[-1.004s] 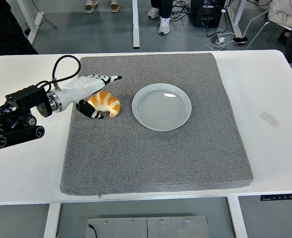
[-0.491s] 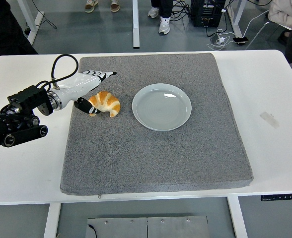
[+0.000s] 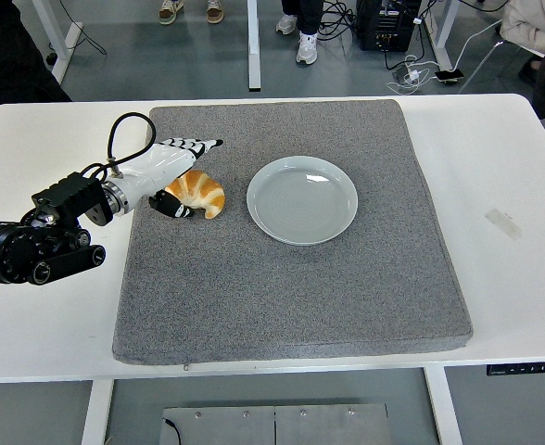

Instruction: Place the bread on the plate

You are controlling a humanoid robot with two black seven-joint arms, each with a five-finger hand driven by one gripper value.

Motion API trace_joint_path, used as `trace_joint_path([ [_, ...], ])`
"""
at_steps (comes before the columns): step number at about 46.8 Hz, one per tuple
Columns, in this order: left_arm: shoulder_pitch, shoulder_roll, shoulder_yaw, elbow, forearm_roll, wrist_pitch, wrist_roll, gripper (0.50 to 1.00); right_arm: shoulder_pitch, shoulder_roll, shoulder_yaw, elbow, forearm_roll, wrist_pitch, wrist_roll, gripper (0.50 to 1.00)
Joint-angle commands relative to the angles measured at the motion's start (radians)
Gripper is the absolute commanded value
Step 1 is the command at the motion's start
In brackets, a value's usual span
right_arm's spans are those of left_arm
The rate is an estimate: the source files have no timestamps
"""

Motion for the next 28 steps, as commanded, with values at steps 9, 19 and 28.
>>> trace_joint_path([
  [9,0.011,-0.015,0.002,0.015,-0.001,-0.003,-0.002,0.869,0.000,0.000,0.001,0.000,0.000,0.000,0.000,1.000],
  [19,0.011,-0.023,0.003,0.030,-0.001,-0.011,-0.005,0.834,0.000,0.000,0.001,0.000,0.000,0.000,0.000,1.000],
  [28,0.023,-0.033,0.005,0.050,-0.001,-0.012,-0.005,0.834,0.000,0.000,-0.001,0.000,0.000,0.000,0.000,1.000],
])
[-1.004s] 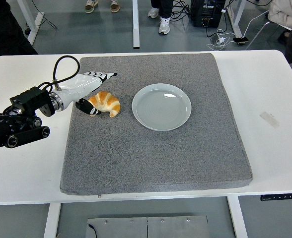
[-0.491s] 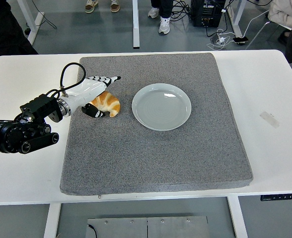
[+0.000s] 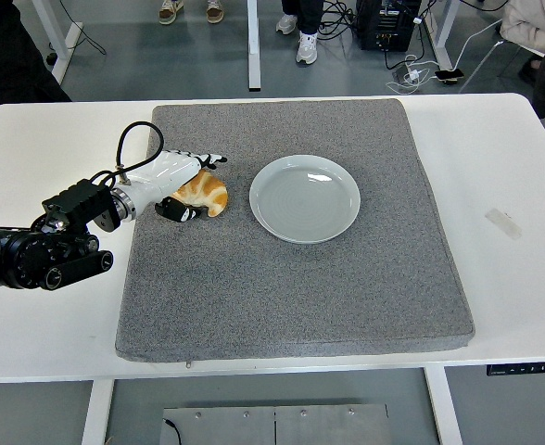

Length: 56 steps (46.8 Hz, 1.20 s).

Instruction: Place the bread on the plate

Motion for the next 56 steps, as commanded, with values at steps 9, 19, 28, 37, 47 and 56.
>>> trace_joint_path([
  [9,0.001,-0.001,-0.002,0.005,-0.001,-0.014,-0.006,0.749,0.000,0.000,0.001,0.000,0.000,0.000,0.000,1.000],
  [19,-0.005,0.002,-0.003,0.003,-0.003,-0.066,-0.012,0.621,0.000,0.000,0.001,0.000,0.000,0.000,0.000,1.000],
  [28,-0.011,0.010,-0.006,0.003,-0.003,-0.081,-0.046,0.500,0.000,0.000,0.001,0.000,0.000,0.000,0.000,1.000],
  [37,-0.031,0.019,-0.015,-0.003,-0.006,-0.086,-0.089,0.500,0.000,0.000,-0.001,0.000,0.000,0.000,0.000,1.000],
  [47,-0.062,0.056,-0.034,-0.011,-0.020,-0.086,-0.121,0.500,0.000,0.000,0.001,0.000,0.000,0.000,0.000,1.000],
  [56,-0.095,0.087,-0.052,-0.012,-0.020,-0.086,-0.159,0.500,0.000,0.000,-0.001,0.000,0.000,0.000,0.000,1.000],
])
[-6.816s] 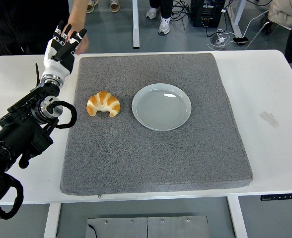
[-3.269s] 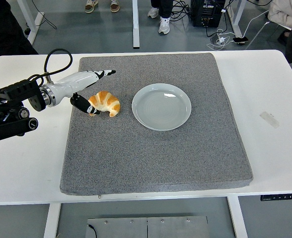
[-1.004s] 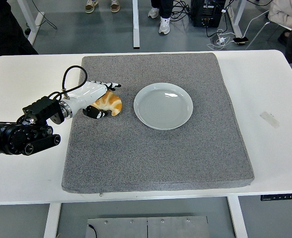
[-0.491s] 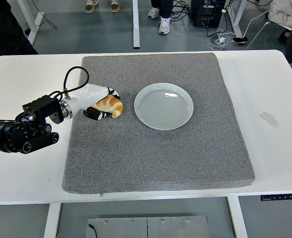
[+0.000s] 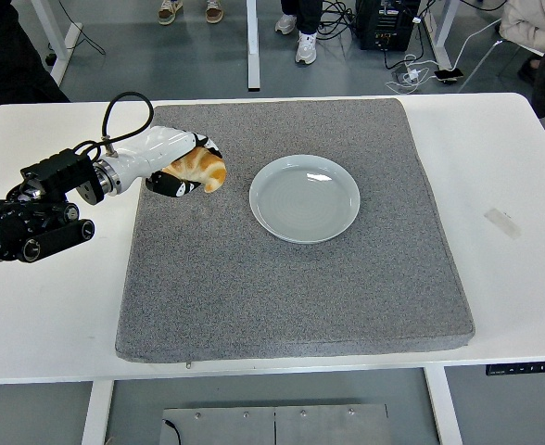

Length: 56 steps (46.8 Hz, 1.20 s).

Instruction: Place the bread on the plate

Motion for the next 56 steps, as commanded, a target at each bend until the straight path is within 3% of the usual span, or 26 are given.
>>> trace_joint_path([
  [1,-0.013,0.014,-0.019,0.000,0.002,0.000,-0.010,0.500,0.000,0.000,0.001,0.000,0.000,0.000,0.000,1.000],
  [42,-0.167,0.044,-0.027,-0.054,0.048,0.002,-0.023,0.500,0.000,0.000,0.001,0.000,0.000,0.000,0.000,1.000],
  [56,-0.171,-0.035,-0.021,-0.054,0.051,0.002,-0.021,0.500,0.000,0.000,-0.001,0.000,0.000,0.000,0.000,1.000],
])
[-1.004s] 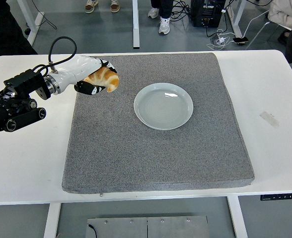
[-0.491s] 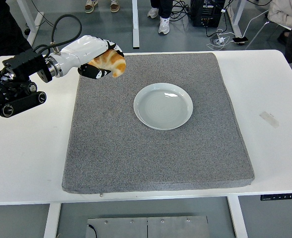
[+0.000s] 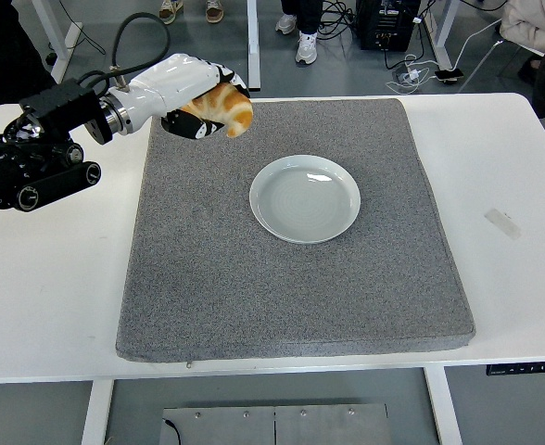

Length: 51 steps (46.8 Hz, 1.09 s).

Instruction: Place the bread on the plate

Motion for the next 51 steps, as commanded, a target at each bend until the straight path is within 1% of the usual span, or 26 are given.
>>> trace_joint_path([
  [1,0.000,-0.022,0.000,0.000,0.001,0.000,0.000,0.500,0.000,0.000,0.001,0.000,0.000,0.000,0.000,1.000],
  [21,0.022,-0.125,0.005,0.008,0.038,0.008,0.002,0.500,0.000,0.000,0.001,0.000,0.000,0.000,0.000,1.000],
  [28,0.051,-0.150,0.005,0.032,0.038,0.013,0.002,0.500,0.000,0.000,0.000,0.000,0.000,0.000,0.000,1.000],
  [35,0.086,-0.183,0.005,0.083,0.040,0.013,0.002,0.500,0.000,0.000,0.000,0.000,0.000,0.000,0.000,1.000],
  [42,0.101,-0.190,0.005,0.091,0.038,0.013,0.002,0.500,0.000,0.000,0.000,0.000,0.000,0.000,0.000,1.000],
  [51,0.126,-0.240,0.007,0.147,0.038,0.013,0.002,0.500,0.000,0.000,0.001,0.000,0.000,0.000,0.000,1.000],
])
